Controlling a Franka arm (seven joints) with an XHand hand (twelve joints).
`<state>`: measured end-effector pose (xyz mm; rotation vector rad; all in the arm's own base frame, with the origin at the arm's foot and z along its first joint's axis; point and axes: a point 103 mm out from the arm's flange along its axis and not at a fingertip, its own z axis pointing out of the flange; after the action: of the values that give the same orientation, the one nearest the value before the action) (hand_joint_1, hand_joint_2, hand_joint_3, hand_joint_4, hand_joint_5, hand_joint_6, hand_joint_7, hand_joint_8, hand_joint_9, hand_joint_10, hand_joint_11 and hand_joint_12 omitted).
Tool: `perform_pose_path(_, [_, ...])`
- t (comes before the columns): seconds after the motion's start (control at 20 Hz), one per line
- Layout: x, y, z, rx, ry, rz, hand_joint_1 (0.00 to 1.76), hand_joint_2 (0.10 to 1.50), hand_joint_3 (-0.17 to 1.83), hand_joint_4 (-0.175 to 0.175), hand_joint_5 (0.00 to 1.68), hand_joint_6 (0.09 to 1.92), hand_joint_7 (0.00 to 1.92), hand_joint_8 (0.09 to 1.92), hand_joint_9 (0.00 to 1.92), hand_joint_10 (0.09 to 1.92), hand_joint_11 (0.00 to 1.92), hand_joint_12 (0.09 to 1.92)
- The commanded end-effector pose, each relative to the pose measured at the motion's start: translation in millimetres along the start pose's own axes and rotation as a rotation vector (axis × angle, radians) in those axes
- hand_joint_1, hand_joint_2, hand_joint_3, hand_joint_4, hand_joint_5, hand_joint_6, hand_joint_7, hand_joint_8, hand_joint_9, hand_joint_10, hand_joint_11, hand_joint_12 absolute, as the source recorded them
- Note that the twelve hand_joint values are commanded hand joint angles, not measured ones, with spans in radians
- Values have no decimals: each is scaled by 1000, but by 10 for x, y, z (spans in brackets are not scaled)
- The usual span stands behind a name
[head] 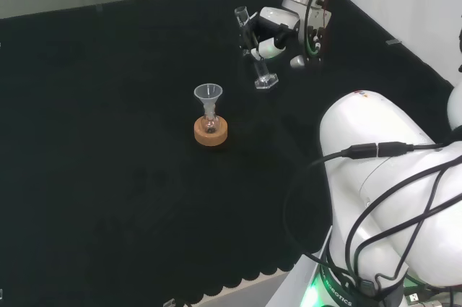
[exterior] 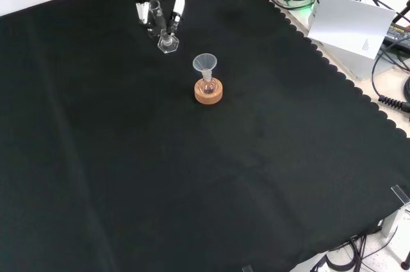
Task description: Pick up the graduated cylinder.
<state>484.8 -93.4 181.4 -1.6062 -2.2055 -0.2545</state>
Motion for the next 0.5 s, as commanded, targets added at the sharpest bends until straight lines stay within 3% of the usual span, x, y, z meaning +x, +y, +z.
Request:
perform_pose_path(0.05, [267,-368,-50,74,-80,20,1138,1157,2,-169,903,1111,1142,407,1422,87,1248,794])
perform_pose_path(0.5, [522,-779,34,152,-131,46,1139,1156,1,-171,905,1109,1145,405,1423,87,1246,792])
